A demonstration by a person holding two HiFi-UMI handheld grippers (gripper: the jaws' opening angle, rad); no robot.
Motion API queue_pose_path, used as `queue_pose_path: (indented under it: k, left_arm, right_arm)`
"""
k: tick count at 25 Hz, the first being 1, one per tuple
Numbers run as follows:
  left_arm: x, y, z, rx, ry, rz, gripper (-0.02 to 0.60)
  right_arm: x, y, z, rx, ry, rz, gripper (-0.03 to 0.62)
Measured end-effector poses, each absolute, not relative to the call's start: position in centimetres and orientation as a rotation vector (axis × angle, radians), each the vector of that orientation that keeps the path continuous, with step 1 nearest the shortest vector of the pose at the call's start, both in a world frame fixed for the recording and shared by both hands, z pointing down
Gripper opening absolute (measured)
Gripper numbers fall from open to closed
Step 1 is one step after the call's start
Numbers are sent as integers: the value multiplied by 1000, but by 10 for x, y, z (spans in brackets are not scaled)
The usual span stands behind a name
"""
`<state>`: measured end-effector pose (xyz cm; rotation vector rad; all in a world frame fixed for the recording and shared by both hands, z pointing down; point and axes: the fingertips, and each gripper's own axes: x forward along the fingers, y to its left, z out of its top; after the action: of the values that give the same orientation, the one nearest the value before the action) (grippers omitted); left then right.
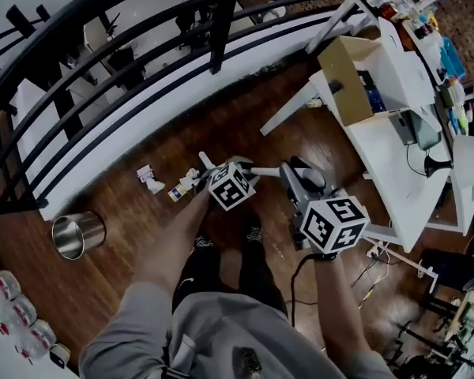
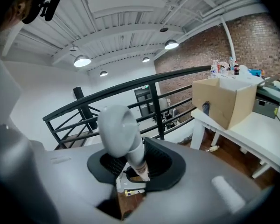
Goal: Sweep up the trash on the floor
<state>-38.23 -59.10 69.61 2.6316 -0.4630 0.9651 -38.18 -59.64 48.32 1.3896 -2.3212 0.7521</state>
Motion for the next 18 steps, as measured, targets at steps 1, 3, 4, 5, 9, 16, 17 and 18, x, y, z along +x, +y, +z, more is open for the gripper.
queue_pose_path:
  k: [1, 3, 4, 5, 9, 16, 17, 18]
  left_arm:
    - [-378, -590, 702, 2632, -448, 961, 124]
    - [-376, -588, 717, 2618, -433, 967, 124]
    - [-377, -586, 723, 2609, -420, 976, 124]
    - [-378, -582, 728, 2604, -402, 982, 124]
    - [-393, -572, 735, 2595, -363, 997, 124]
    - [-471, -574, 740, 2538, -467, 1042, 124]
    - [-479, -574, 741, 2530, -483, 1041, 124]
    - [-488, -575, 742, 2523, -499, 1042, 124]
  right_arm:
    - [-380, -596, 489, 1407, -2304, 752, 94]
    - [-381, -596, 503, 1422, -2281, 755, 94]
    - [-382, -596, 510, 1434, -2273, 761, 94]
    - [-383, -594, 514, 1455, -2265, 772, 95]
    - [-391, -590, 522, 1505, -2250, 833, 94]
    - [-464, -589, 526, 1363, -2335, 831, 95]
    - [-473, -590, 527, 1343, -2346, 827, 95]
    - [-481, -591, 528, 1325, -2357, 821, 95]
